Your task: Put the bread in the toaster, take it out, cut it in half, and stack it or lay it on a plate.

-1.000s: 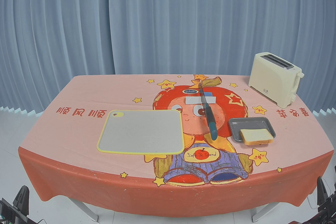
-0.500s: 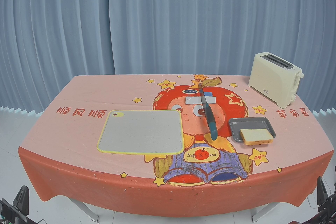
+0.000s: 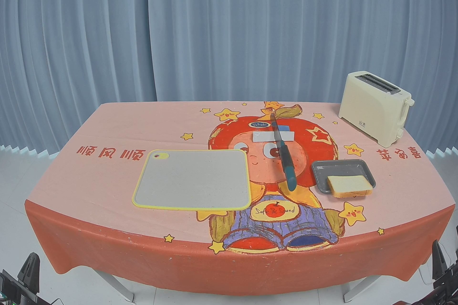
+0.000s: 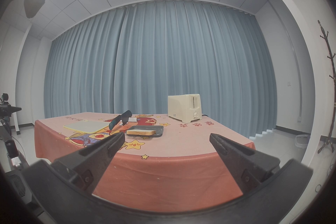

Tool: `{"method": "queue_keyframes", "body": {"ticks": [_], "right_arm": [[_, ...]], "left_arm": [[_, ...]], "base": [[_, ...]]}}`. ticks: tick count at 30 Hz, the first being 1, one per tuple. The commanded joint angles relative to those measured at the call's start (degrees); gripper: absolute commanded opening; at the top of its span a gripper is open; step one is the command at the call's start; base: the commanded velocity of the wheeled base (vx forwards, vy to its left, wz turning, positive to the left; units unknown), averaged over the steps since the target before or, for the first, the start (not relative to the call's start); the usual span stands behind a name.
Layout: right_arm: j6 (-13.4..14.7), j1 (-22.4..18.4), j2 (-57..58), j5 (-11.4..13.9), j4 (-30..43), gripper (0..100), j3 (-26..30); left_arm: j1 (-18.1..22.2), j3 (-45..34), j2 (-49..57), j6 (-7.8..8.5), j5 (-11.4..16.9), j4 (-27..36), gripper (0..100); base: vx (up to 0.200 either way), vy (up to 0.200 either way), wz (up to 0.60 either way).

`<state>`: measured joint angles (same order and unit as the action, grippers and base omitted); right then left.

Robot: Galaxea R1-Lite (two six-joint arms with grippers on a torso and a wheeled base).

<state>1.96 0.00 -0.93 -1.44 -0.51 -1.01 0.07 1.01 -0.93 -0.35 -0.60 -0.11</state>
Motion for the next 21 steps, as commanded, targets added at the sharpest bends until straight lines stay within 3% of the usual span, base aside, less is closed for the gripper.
{"method": "queue_keyframes", "body": {"ticks": [1, 21], "right_arm": [[0.0, 0.0, 0.9, 0.0, 0.0, 100, 1.0], [-0.1, 0.0, 0.9, 0.0, 0.0, 100, 1.0]], "left_arm": [[0.0, -1.0, 0.9, 0.0, 0.0, -0.1, 0], [0.0, -1.0, 0.9, 0.0, 0.0, -0.1, 0]], "base": [[0.0, 0.0, 0.0], [0.0, 0.0, 0.0]]}}
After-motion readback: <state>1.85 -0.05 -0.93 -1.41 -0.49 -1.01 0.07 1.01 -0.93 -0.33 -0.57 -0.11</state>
